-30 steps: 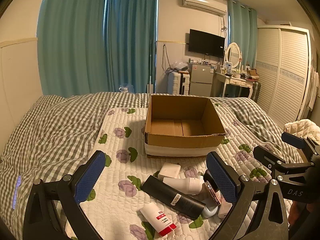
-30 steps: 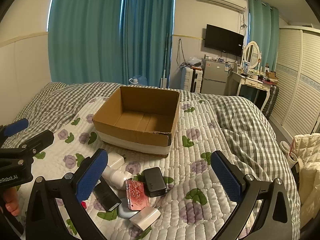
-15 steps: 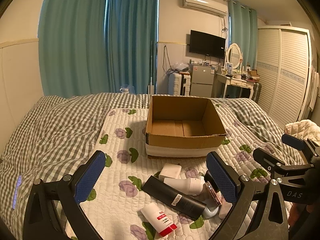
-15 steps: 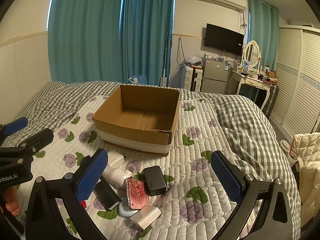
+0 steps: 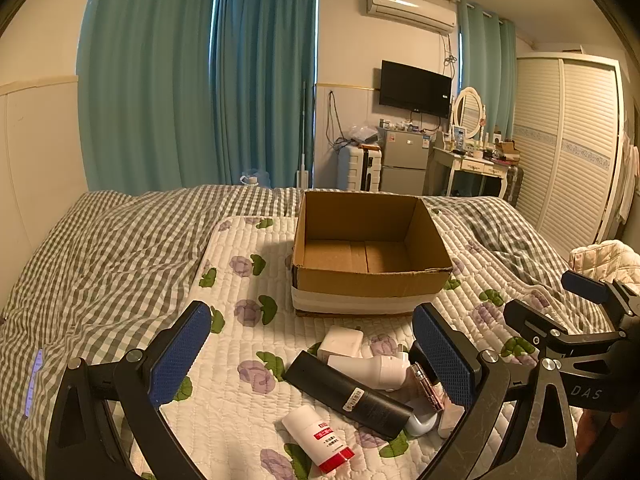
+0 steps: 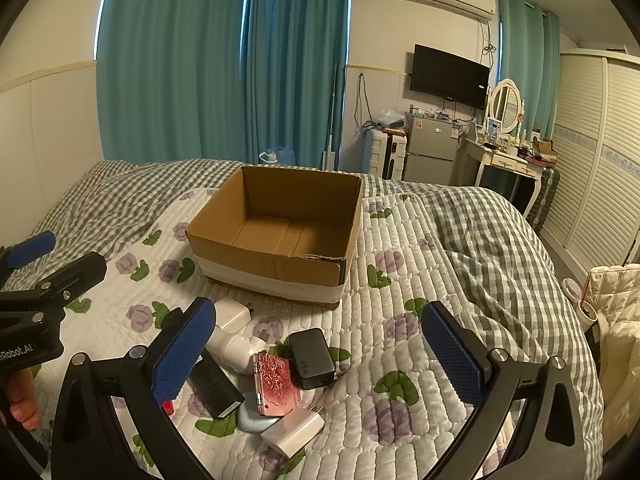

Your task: Organize rigid objects

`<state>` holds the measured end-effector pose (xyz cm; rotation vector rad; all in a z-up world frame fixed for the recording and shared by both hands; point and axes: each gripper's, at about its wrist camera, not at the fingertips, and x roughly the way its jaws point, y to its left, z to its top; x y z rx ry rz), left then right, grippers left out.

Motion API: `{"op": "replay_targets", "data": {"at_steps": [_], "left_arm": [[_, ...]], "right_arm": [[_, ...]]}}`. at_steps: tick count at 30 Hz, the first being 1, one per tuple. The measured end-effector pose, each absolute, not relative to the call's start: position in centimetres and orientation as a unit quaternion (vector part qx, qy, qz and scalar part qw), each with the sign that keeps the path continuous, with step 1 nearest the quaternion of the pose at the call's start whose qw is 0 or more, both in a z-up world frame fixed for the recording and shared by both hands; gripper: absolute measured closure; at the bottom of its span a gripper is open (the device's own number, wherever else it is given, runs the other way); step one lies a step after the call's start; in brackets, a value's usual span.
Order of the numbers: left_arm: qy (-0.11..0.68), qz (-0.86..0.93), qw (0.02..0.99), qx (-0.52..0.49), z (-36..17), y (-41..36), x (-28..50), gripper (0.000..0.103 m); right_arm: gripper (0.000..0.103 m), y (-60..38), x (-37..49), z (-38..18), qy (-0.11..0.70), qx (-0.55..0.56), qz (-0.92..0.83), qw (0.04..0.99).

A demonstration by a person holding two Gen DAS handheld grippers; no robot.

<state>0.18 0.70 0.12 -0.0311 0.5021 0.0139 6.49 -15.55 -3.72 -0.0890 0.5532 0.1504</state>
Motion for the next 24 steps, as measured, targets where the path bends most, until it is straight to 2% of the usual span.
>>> {"op": "replay_targets", "data": {"at_steps": [24], "left_arm": [[0.245,0.007,0.969,-0.017,0.17,0.62,0.09,0.0]], "right_arm": [[0.0,-15.25,6.48,-3.63,0.271,-0.045,0.075,0.958]]}}
